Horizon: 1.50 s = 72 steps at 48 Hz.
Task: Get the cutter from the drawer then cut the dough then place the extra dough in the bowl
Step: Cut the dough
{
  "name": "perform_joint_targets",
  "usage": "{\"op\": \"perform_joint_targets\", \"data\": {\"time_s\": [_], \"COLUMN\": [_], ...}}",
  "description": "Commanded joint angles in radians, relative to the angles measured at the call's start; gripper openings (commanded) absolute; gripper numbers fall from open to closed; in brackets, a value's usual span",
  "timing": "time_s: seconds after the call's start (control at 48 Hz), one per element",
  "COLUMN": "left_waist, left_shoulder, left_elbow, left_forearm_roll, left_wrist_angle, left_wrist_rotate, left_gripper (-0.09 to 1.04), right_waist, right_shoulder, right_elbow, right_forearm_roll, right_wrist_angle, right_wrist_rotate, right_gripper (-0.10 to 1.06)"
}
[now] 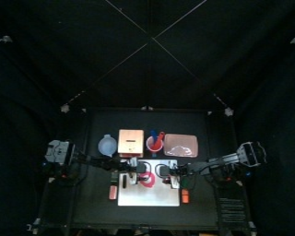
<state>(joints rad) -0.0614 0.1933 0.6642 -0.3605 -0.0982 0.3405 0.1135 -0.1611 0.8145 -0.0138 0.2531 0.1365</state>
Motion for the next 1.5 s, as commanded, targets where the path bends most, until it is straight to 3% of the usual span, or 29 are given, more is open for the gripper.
{"op": "perform_joint_targets", "data": {"time_s": [0.021,0.271,0.625,1.083,1.5], "left_waist": [0.017,0.028,0.023,0.015,-0.009], "left_shoulder": [0.008,0.018,0.055,0.064,0.049], "left_elbow": [-0.069,-0.112,-0.130,-0.123,-0.132], "left_forearm_roll": [0.023,0.178,0.173,0.178,0.235], "left_wrist_angle": [0.107,0.244,0.273,0.318,0.314], "left_wrist_rotate": [0.000,-0.006,-0.008,-0.008,-0.006], "left_gripper": [0.95,0.95,0.94,0.61,0.58], "right_waist": [-0.002,0.000,0.002,0.002,0.000], "right_shoulder": [-0.008,0.003,0.008,0.008,0.009], "right_elbow": [-0.020,-0.020,-0.017,-0.018,-0.017], "right_forearm_roll": [0.005,0.005,0.009,0.011,0.021], "right_wrist_angle": [-0.011,-0.021,-0.025,-0.025,-0.025], "right_wrist_rotate": [-0.002,-0.002,-0.002,-0.002,-0.002], "right_gripper": [0.84,0.84,0.84,0.84,0.84]}}
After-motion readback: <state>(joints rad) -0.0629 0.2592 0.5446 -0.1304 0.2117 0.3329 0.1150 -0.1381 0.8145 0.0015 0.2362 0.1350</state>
